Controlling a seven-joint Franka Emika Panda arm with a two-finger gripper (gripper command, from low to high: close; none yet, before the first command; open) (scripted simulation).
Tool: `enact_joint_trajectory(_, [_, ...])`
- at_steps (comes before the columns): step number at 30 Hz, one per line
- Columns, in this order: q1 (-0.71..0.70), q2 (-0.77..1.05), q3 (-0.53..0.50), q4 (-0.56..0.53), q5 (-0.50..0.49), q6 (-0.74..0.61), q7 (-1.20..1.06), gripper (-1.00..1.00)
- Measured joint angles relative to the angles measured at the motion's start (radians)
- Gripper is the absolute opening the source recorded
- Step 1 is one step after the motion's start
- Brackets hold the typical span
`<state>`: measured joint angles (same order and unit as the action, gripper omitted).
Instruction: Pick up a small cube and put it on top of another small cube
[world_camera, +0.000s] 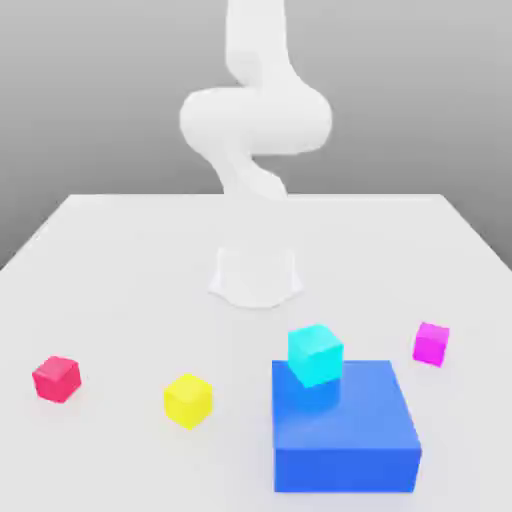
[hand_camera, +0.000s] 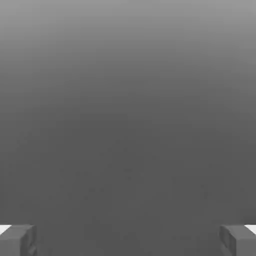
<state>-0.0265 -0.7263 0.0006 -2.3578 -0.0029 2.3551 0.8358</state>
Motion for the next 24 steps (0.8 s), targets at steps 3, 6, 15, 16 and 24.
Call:
enact_joint_trajectory(3, [-0.038,0.108,0.001,-0.08,-0.004,0.079,0.051,0.0])
enact_joint_trajectory(6, [-0.073,0.213,-0.001,-0.158,-0.008,0.155,0.102,0.0])
enact_joint_trajectory(15, [-0.171,0.551,-0.024,-0.402,-0.017,0.399,0.258,0.0])
enact_joint_trajectory(16, [-0.179,0.596,-0.029,-0.432,-0.015,0.431,0.276,0.0])
enact_joint_trajectory(24, [-0.218,0.894,-0.022,-0.491,0.033,0.662,0.298,0.0])
